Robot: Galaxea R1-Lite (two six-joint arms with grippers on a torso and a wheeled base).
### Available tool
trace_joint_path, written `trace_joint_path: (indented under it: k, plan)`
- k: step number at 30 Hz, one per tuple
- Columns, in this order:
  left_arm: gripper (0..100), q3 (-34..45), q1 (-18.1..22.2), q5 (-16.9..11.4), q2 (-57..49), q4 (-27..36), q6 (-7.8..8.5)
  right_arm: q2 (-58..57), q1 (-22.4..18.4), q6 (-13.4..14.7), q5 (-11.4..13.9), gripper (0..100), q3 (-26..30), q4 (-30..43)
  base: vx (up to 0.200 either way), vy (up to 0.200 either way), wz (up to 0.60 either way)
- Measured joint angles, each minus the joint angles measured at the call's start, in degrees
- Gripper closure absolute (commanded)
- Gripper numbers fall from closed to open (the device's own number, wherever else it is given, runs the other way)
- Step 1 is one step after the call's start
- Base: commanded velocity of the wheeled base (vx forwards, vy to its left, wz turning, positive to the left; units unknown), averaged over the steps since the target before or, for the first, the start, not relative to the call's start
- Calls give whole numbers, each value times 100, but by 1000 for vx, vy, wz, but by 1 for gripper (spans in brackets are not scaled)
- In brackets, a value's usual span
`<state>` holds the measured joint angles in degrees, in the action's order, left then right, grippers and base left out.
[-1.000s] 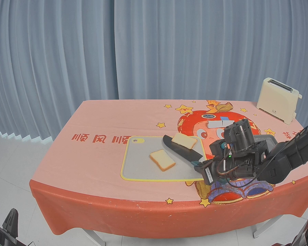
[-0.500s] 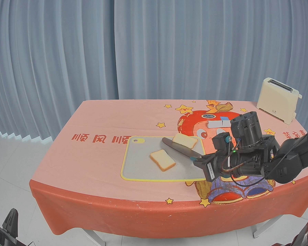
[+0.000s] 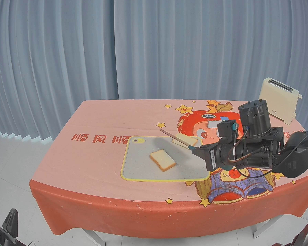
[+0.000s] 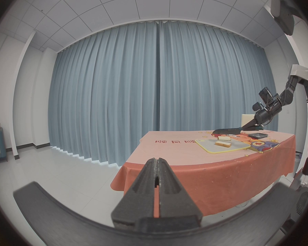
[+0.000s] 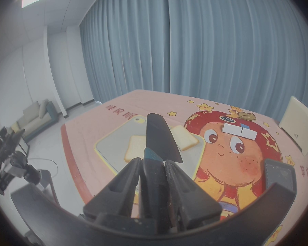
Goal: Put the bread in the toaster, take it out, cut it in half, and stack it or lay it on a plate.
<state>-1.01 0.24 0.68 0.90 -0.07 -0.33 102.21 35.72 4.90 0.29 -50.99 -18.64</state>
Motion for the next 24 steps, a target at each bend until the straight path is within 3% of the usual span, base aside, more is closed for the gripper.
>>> trace_joint_path:
  k: [9,12,19,24]
  plan:
    - [100,0,0,0,2,0,1,-111,-66,585,165,100,-93,-5,0,0,0]
    - [100,0,-4,-2,2,0,1,-140,-116,922,255,100,-99,-71,0,0,0]
    - [100,0,0,-2,4,0,0,-201,-271,1699,301,100,-49,-761,0,0,0]
    - [100,0,0,-2,4,0,0,-218,-469,2009,310,100,4,-1136,0,0,0]
